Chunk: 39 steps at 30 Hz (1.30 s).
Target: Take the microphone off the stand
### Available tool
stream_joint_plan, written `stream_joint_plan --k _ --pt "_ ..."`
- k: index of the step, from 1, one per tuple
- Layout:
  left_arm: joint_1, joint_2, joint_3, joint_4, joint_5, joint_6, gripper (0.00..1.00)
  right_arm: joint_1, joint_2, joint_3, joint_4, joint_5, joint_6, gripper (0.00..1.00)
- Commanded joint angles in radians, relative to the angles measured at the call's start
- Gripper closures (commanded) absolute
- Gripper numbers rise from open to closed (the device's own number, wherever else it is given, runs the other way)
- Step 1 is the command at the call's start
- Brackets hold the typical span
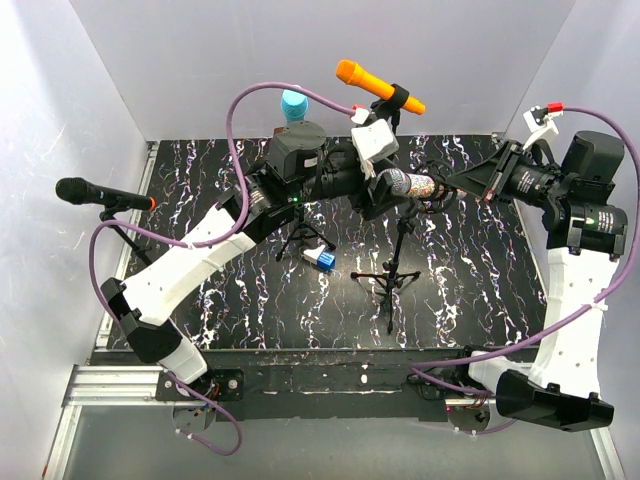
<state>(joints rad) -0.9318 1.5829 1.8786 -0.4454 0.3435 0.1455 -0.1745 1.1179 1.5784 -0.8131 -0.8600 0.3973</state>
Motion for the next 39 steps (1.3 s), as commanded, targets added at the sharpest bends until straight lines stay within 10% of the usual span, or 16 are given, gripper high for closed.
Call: stream_joint_plan --k 1,4,8,20,39 --pt "-0.004 0.000 0.027 0.002 -0.006 0.023 0.46 0.012 -0.001 0.023 -0.145 -0.005 -0.116 0.66" --pt "-0.004 -0.003 0.031 -0.003 -0.006 0.040 0.58 0.012 -0.012 0.087 -0.216 -0.010 -0.239 0.38" --pt "-0.004 -0.014 0.030 -0.012 -0.008 0.063 0.70 0.012 -0.036 0.170 -0.258 -0.019 -0.394 0.25" --pt "-0.004 -0.015 0.034 -0.036 0.061 0.081 1.00 0.087 -0.089 0.175 -0.176 -0.028 -0.914 0.22" --pt "-0.002 0.020 0.132 -0.128 0.095 0.104 1.00 0.371 -0.030 0.059 -0.118 0.202 -1.166 0.24"
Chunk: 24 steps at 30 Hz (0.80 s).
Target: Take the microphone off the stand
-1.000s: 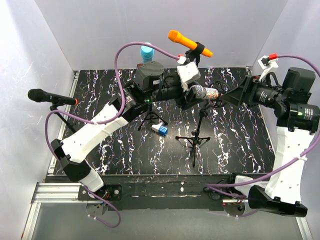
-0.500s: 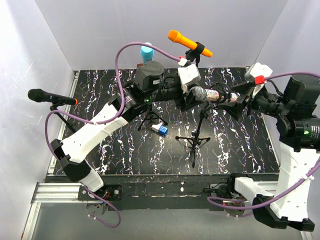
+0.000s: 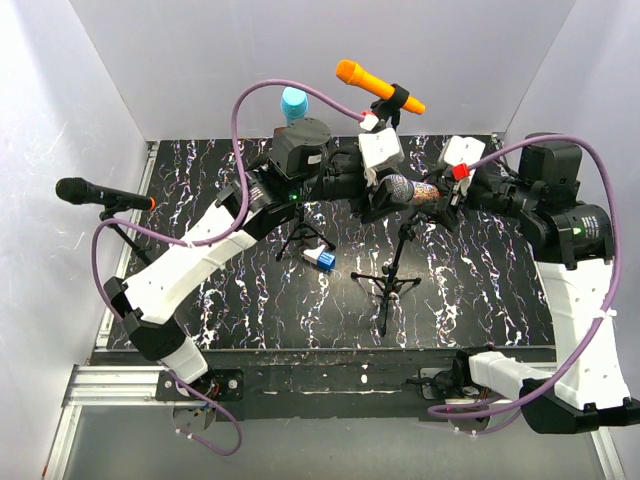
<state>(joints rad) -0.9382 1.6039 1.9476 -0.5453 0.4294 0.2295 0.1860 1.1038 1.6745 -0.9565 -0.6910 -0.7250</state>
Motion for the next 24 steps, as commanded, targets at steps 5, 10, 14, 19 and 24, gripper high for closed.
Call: stream_joint_plan --k 5,10,14,19,24 --pt "0.006 0.008 0.109 -0.062 0.011 0.040 1.00 0.012 -0.032 -0.096 0.027 0.051 -0.071 0.30" --pt "0.019 0.007 0.155 -0.094 -0.004 0.053 1.00 0.012 -0.042 -0.128 0.027 0.073 -0.093 0.34" --pt "0.053 -0.001 0.192 -0.116 0.003 0.036 1.00 0.015 -0.048 -0.144 0.027 0.084 -0.100 0.34" --pt "0.084 -0.027 0.211 -0.146 0.025 0.027 1.00 0.015 -0.047 -0.156 0.025 0.103 -0.100 0.35" --pt "0.111 -0.053 0.250 -0.203 0.051 0.001 1.00 0.015 -0.042 -0.144 0.018 0.117 -0.086 0.35"
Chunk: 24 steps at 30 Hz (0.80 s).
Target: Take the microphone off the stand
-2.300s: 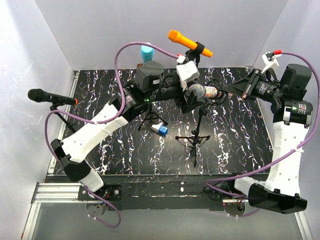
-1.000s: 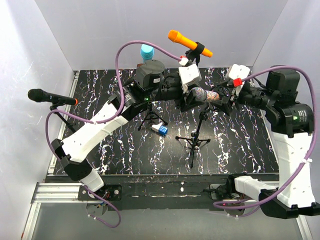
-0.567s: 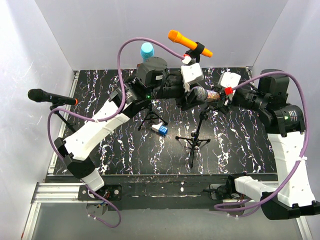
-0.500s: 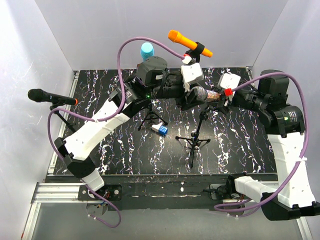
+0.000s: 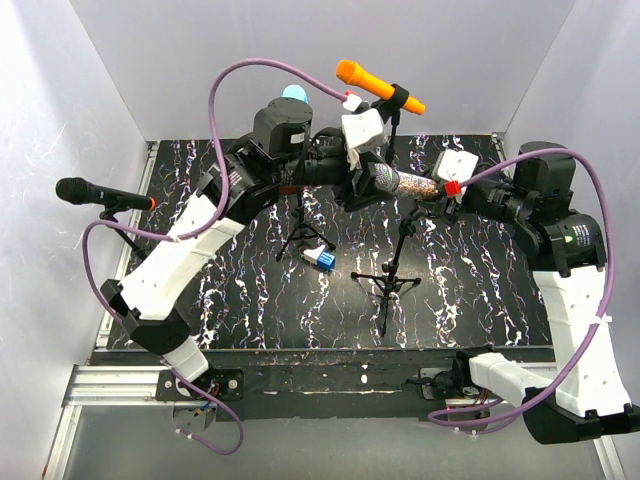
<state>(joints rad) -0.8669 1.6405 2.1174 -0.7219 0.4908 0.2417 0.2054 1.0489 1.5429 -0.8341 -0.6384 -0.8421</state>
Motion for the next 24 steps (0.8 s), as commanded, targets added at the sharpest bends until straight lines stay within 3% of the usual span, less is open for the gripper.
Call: stream_joint_plan --k 1,15,24 --pt "0.045 -0.094 0.094 -0.042 -0.006 -0.018 1.00 -0.003 0.014 -0.007 -0.108 0.066 0.029 0.35" --pt "0.088 -0.122 0.277 -0.218 0.009 0.004 1.00 0.052 0.034 0.032 -0.149 0.109 0.017 0.35" --pt "0.124 -0.151 0.312 -0.277 -0.029 0.053 1.00 0.107 0.046 0.135 -0.189 0.092 0.070 0.32"
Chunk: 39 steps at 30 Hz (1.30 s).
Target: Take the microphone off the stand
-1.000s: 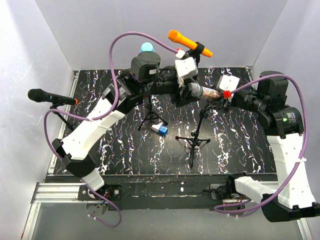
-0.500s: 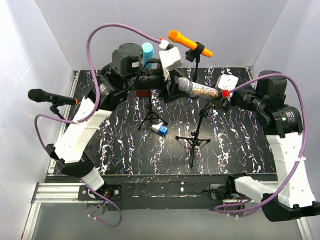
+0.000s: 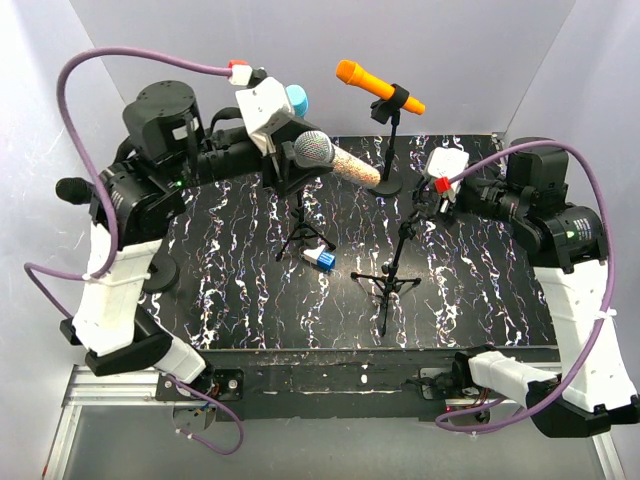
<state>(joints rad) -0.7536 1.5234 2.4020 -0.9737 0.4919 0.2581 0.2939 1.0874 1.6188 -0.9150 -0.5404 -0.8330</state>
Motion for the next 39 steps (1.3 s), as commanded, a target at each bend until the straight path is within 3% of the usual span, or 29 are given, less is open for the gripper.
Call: stream_joint_plan --k 1,8,15,20,28,30,34,36,37,39 --pt "0.014 -0.037 0.017 -0.023 -0.033 0.036 1.00 0.028 0.011 0.082 -0.110 -0.015 0.092 0.29" --pt "0.026 -0.049 -0.072 0.004 0.011 0.021 1.00 0.146 0.095 0.272 -0.130 -0.069 0.256 0.17" --pt "0.026 0.012 -0.014 0.006 0.059 -0.003 1.00 0.278 0.196 0.317 -0.006 -0.067 0.331 0.16" --pt "0.028 0.030 0.008 -0.010 0.083 -0.014 1.00 0.301 0.261 0.331 0.116 -0.085 0.439 0.16" --pt "0.028 0.037 0.011 -0.002 0.085 0.001 1.00 0.347 0.302 0.345 0.171 -0.138 0.459 0.21" --pt "0.030 0.037 0.009 0.000 0.085 0.004 1.00 0.359 0.308 0.343 0.182 -0.138 0.465 0.27" --pt "0.030 0.029 -0.013 0.021 0.048 0.000 1.00 0.370 0.333 0.368 0.191 -0.127 0.486 0.62" --pt "0.030 0.018 -0.035 0.050 0.010 0.004 0.87 0.372 0.338 0.383 0.183 -0.110 0.492 0.85" --pt "0.030 0.014 -0.034 0.056 0.005 0.016 0.94 0.372 0.330 0.382 0.185 -0.098 0.491 0.95" --pt "0.031 0.024 -0.009 0.032 0.016 0.039 1.00 0.370 0.309 0.359 0.195 -0.079 0.485 0.99"
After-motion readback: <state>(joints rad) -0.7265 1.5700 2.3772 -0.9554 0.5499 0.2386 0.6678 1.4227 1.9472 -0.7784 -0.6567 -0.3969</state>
